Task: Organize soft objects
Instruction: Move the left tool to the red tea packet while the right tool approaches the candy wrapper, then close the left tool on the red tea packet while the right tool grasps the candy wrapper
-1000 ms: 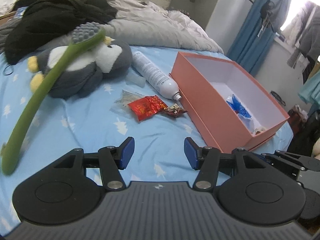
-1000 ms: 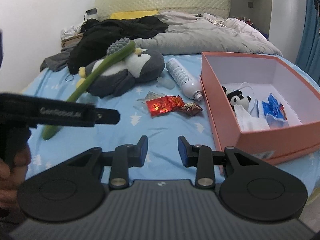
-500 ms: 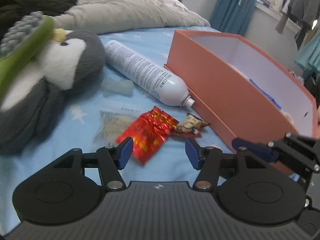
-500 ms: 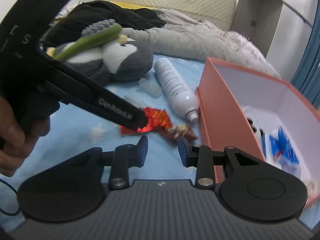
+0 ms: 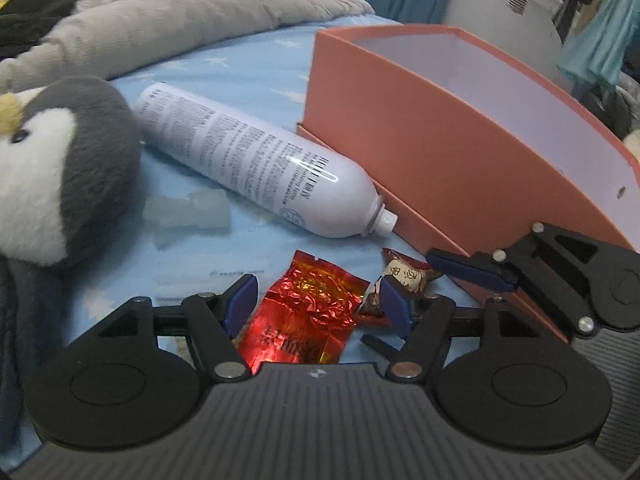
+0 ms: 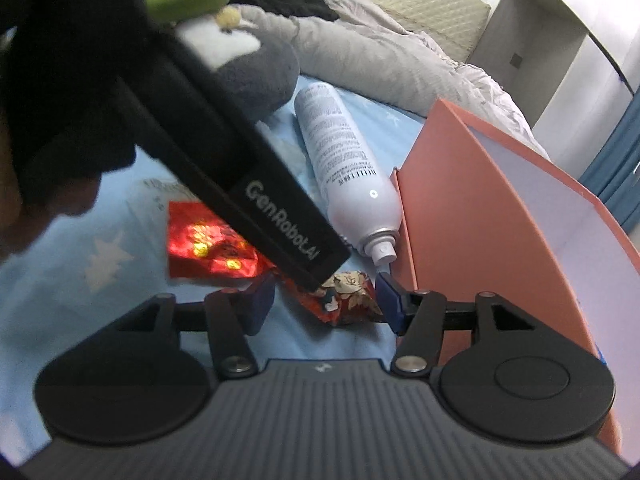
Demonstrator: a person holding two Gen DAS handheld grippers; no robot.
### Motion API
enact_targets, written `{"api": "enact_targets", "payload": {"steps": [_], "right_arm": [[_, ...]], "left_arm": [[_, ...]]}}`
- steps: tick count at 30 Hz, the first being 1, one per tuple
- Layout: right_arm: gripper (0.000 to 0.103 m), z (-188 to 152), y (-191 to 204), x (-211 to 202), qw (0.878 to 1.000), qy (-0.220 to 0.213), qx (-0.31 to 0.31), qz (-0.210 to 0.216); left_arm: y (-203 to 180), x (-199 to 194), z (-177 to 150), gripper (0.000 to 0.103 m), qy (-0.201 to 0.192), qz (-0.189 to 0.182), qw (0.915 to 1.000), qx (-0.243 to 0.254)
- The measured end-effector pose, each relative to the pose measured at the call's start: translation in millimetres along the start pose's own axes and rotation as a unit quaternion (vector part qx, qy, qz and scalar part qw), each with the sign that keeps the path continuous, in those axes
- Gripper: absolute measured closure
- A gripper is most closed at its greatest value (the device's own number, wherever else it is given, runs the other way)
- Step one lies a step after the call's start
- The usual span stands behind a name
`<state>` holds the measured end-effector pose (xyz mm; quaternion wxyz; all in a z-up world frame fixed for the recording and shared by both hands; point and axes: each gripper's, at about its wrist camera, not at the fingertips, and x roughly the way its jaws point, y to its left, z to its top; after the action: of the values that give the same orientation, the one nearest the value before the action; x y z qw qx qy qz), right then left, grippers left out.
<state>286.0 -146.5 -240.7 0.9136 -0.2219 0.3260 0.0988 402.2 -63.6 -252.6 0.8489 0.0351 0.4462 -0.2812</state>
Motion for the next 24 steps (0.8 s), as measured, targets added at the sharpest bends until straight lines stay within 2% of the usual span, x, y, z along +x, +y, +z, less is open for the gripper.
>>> {"api": "enact_targets", "payload": {"steps": [3, 9, 11, 15, 19, 24], "right_arm": [[0.047, -4, 5, 6, 1.0, 0.003, -0.018, -0.007], [0.053, -11, 12, 2, 0.999, -0.009, -0.031, -0.019], [0.057, -13, 14, -2, 0.999, -0.011, -0.039, -0.022], [0.06, -17, 15, -15, 0.999, -0.013, -0.043, -0.022], [0.061, -19, 14, -27, 0.999, -0.018, -0.041, -0.016], [0.061, -17, 9, -33, 0.999, -0.025, -0.04, -0.004]], "left_arm": [[3, 6, -1, 0.029, 0.022, -0.008, 0.9997, 0.008], [9, 9, -6, 0.029, 0.021, -0.018, 0.9996, 0.011], [9, 10, -7, 0.03, 0.019, -0.014, 0.9997, 0.009], [8, 7, -8, 0.045, 0.015, -0.005, 0.9999, 0.005], [2, -2, -10, 0.045, 0.003, 0.019, 0.9998, 0.005], [0, -27, -16, 0.046, -0.016, 0.028, 0.9988, -0.037]]}}
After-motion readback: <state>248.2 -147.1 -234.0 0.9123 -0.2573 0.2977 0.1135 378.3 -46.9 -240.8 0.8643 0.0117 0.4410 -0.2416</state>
